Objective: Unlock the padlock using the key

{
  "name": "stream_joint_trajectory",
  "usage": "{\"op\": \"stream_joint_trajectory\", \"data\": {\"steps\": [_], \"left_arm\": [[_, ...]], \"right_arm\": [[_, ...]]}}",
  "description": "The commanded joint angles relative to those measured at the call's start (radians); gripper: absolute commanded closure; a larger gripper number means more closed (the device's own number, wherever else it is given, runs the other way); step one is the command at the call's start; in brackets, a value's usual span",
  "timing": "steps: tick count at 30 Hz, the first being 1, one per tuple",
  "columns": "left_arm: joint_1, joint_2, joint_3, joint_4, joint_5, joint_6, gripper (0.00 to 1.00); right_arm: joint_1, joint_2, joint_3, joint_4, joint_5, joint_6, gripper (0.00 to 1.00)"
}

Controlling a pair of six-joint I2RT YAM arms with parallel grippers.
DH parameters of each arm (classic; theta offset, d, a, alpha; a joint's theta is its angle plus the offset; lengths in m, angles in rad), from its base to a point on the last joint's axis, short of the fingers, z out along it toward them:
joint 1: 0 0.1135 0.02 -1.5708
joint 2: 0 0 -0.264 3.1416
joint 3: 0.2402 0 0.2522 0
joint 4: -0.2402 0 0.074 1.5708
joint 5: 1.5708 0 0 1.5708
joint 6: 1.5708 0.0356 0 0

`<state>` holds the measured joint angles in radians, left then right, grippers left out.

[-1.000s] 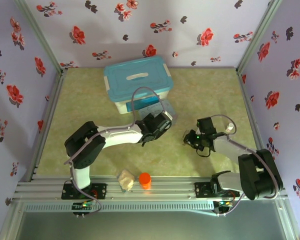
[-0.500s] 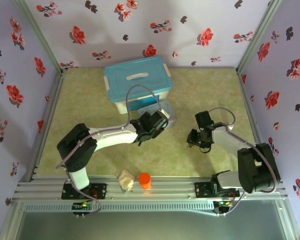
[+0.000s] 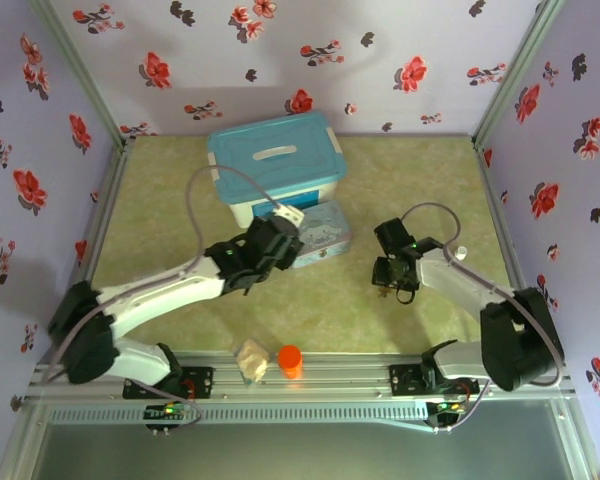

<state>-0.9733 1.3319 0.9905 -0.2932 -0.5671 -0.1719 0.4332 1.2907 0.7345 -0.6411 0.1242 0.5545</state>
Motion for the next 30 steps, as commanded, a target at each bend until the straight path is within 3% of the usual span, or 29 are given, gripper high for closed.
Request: {"op": "stream_joint_trajectory", "data": {"steps": [1,2,7,11,13,18,22,24,26,30], "left_arm": [[0.073,-0.191,-0.120,0.003,-0.052,-0.126,0.05],[0.102,-0.245,-0.160,0.018,-0.054,-0.138,0.01],[0.317,-0.456,-0.341,0.093,-0.124,-0.109,0.00],[0.471,-0.517,-0.519,0.358,-0.086,0.045,0.00],[0.487,-0.489,-0.596,0.516,-0.146,0.163,0.00],[0.590,-0.334,-0.671,0.767,-0.137,0.258,0.00],[0.764,-0.211,-0.722,0.939,0.019,0.172,0.00],[0.818,-0.150,-0.759,1.087,0.078,0.150,0.00],[0.887,-0.085,-0.750,1.128,0.170,0.081,0.00],[0.918,-0.008,-0.698,1.132,0.230,0.101,0.00]], "right_arm": [[0.007,-0.104,0.037,0.007,0.138,-0.036,0.29],[0.004,-0.127,0.040,0.027,0.169,-0.053,0.25],[-0.012,-0.215,-0.011,0.230,0.364,-0.257,0.20],[-0.070,-0.237,-0.131,0.482,0.388,-0.399,0.15],[-0.113,-0.232,-0.184,0.597,0.377,-0.435,0.15],[-0.142,-0.180,-0.330,0.914,0.456,-0.517,0.15],[-0.192,-0.092,-0.404,1.149,0.420,-0.538,0.11],[-0.214,-0.062,-0.384,1.161,0.410,-0.526,0.12],[-0.248,-0.041,-0.404,1.258,0.364,-0.514,0.11],[-0.342,-0.001,-0.454,1.445,0.252,-0.457,0.11]]}}
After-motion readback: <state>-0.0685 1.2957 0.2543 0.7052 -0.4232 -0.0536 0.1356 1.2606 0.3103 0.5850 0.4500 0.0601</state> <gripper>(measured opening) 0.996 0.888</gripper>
